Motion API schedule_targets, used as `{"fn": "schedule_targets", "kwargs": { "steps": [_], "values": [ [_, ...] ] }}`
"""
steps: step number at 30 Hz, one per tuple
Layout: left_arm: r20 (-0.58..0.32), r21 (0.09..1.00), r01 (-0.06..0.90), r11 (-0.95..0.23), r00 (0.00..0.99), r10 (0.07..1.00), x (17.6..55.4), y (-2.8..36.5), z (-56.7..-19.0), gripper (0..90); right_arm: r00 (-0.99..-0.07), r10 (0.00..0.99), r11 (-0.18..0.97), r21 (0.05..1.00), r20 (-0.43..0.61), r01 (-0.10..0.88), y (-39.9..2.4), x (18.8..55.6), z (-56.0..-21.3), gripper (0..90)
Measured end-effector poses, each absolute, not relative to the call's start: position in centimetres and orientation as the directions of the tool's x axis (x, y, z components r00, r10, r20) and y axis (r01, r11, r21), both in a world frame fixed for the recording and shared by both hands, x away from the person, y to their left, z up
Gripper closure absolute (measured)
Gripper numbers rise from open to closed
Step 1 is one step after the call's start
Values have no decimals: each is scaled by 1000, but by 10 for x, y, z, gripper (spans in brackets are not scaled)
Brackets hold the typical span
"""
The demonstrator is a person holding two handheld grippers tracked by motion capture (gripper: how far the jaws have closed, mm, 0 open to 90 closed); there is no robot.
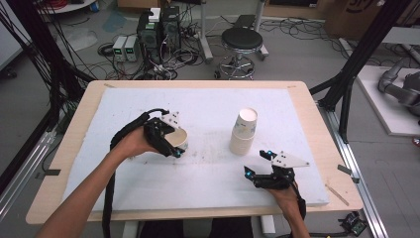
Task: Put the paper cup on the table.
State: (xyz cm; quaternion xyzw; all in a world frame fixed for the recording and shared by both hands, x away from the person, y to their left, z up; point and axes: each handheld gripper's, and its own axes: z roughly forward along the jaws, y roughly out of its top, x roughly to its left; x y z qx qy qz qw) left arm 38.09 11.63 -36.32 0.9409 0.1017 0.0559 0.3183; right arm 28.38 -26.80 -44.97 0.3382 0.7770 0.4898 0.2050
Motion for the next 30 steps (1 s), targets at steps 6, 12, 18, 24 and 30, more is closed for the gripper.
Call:
{"fn": "schedule_targets", "kwargs": {
  "steps": [6, 12, 18, 24, 30],
  "values": [
    [40, 583, 170, -794, 971, 238, 386, 108, -371, 320, -685, 728, 288, 898, 21, 334, -268, 284, -450, 149],
    [44, 550, 168, -818, 972, 229, 389, 97, -380, 316, -681, 732, 288, 899, 16, 331, -268, 284, -450, 149],
    [64, 518, 162, -840, 972, 227, 389, 87, -387, 317, -683, 731, 291, 898, 15, 331, -268, 285, -450, 149],
    [50, 521, 182, -834, 969, 243, 389, 87, -398, 314, -683, 730, 286, 898, 21, 334, -268, 284, -450, 149],
    [51, 502, 180, -846, 970, 237, 389, 85, -402, 316, -684, 729, 288, 897, 22, 336, -268, 285, -450, 150]
  ]
}}
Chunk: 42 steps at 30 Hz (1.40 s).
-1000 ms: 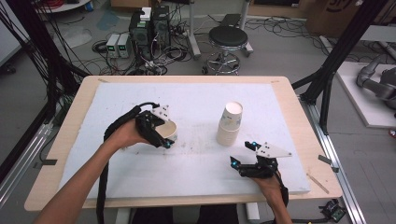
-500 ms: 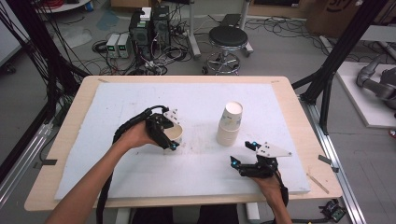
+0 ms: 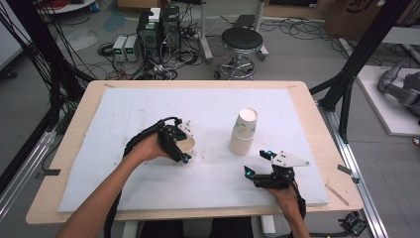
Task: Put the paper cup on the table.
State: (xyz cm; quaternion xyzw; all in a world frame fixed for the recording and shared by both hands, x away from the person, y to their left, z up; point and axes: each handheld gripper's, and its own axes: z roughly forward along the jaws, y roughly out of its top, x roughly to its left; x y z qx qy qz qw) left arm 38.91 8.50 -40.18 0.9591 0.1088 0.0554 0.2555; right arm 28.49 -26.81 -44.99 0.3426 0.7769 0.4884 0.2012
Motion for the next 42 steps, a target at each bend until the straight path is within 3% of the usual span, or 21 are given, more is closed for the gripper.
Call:
{"fn": "schedule_targets", "kwargs": {
  "steps": [10, 16, 25, 42],
  "values": [
    [51, 505, 189, -842, 968, 247, 390, 81, -404, 302, -684, 729, 284, 897, 28, 339, -268, 285, -450, 151],
    [57, 503, 200, -841, 963, 263, 391, 81, -410, 204, -686, 727, 282, 899, 27, 335, -269, 285, -450, 151],
    [17, 567, 245, -786, 951, 309, 387, 97, -418, 153, -689, 724, 281, 899, 31, 337, -270, 286, -450, 152],
    [6, 700, 263, -664, 928, 373, 366, 141, -419, 153, -688, 725, 280, 901, 27, 331, -269, 285, -450, 152]
  ]
}}
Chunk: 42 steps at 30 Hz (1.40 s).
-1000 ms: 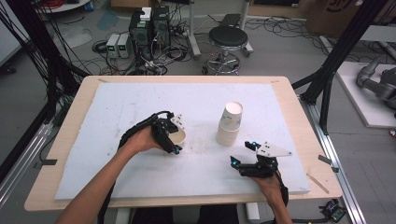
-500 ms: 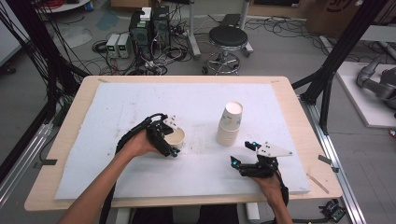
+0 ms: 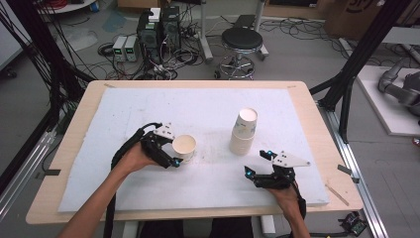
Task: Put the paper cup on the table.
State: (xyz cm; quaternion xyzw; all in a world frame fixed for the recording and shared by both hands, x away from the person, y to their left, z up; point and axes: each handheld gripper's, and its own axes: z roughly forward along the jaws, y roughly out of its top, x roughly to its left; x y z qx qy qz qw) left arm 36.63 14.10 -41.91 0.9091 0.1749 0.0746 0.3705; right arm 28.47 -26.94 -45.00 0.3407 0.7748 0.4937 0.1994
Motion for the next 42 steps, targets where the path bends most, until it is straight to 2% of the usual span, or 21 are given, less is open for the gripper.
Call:
{"fn": "schedule_targets", "kwargs": {
  "steps": [13, 23, 32, 42],
  "values": [
    [-39, 836, 276, -474, 892, 450, 327, 200, -429, 149, -685, 728, 269, 910, 23, 316, -270, 283, -450, 152],
    [-62, 928, 264, -264, 807, 588, 295, 244, -448, 137, -689, 725, 269, 912, 20, 309, -270, 282, -450, 152],
    [-60, 963, 220, -157, 740, 669, 273, 262, -460, 136, -691, 723, 269, 911, 22, 311, -270, 282, -450, 152],
    [-33, 965, 204, -162, 714, 700, 268, 264, -464, 136, -691, 723, 272, 910, 20, 312, -270, 282, -450, 152]
  ]
}}
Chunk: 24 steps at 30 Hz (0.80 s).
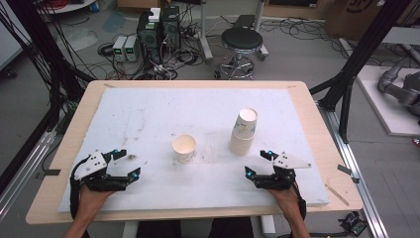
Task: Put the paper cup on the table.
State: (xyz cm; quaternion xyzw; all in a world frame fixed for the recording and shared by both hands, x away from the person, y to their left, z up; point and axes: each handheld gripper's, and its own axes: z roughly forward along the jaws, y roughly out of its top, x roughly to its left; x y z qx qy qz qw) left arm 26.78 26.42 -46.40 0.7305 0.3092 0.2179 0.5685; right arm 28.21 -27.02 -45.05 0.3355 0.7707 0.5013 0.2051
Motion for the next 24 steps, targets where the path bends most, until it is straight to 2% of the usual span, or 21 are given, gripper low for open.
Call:
{"fn": "schedule_targets", "kwargs": {
  "steps": [24],
  "values": [
    [-49, 967, 211, -145, 709, 704, 268, 266, -465, 137, -691, 723, 276, 912, 11, 304, -270, 282, -451, 152]
  ]
}}
